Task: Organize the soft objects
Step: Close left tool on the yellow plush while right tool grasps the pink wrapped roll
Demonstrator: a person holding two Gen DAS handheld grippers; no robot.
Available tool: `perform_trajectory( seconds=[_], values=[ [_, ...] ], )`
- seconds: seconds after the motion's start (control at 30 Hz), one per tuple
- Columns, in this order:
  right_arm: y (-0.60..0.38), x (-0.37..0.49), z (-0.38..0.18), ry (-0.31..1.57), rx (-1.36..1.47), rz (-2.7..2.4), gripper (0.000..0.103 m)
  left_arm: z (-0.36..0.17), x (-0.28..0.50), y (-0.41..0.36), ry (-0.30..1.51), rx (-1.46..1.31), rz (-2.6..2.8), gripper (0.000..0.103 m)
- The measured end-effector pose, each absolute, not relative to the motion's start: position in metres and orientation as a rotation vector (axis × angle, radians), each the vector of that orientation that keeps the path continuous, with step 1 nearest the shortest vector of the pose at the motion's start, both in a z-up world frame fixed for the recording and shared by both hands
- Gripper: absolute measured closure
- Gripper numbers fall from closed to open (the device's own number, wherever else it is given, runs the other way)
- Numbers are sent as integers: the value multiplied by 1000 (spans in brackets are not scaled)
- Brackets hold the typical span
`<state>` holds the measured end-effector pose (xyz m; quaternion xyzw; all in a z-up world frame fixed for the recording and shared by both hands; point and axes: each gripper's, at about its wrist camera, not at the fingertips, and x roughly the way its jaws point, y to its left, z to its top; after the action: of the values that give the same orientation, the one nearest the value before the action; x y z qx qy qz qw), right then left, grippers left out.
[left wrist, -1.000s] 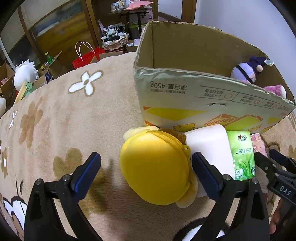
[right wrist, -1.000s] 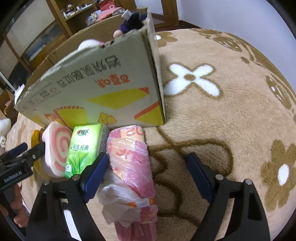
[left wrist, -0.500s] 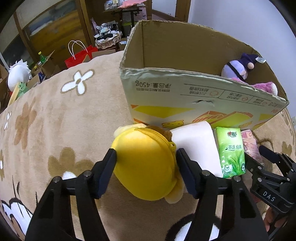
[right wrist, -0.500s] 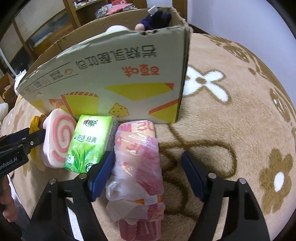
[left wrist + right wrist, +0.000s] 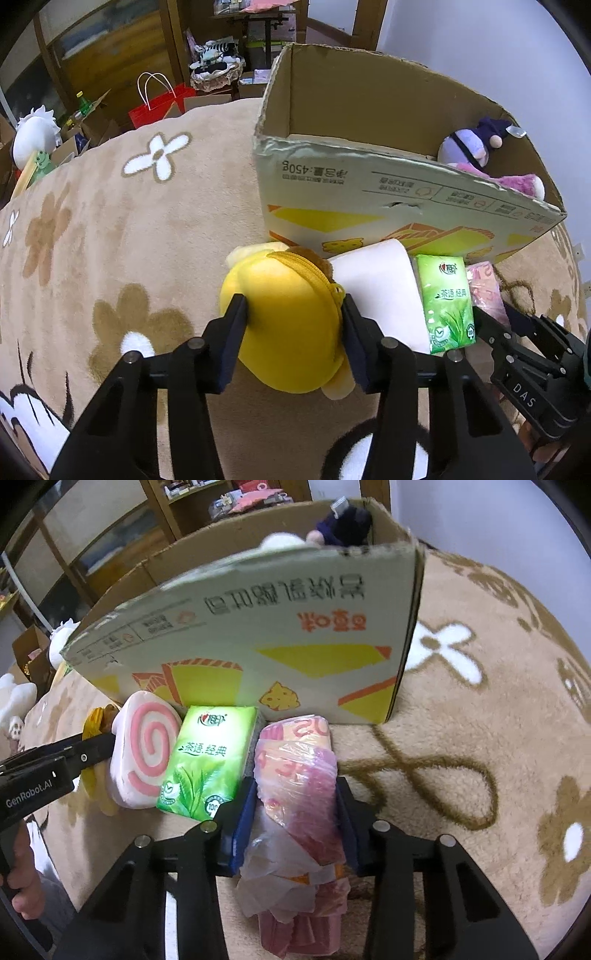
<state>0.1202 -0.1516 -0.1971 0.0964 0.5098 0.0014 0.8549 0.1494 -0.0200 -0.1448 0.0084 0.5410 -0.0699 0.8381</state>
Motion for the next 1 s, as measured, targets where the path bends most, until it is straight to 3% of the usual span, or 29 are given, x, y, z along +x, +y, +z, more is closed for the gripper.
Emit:
perform_trajectory(
  seconds=[0.4, 1.0],
  values=[
    [-136, 99, -162, 1002, 185, -3, 61, -131, 140, -12, 1136, 23, -130, 56],
    [-154, 103, -177, 1054, 186, -1, 61, -138, 129, 5, 1250, -59, -143, 50]
  ],
)
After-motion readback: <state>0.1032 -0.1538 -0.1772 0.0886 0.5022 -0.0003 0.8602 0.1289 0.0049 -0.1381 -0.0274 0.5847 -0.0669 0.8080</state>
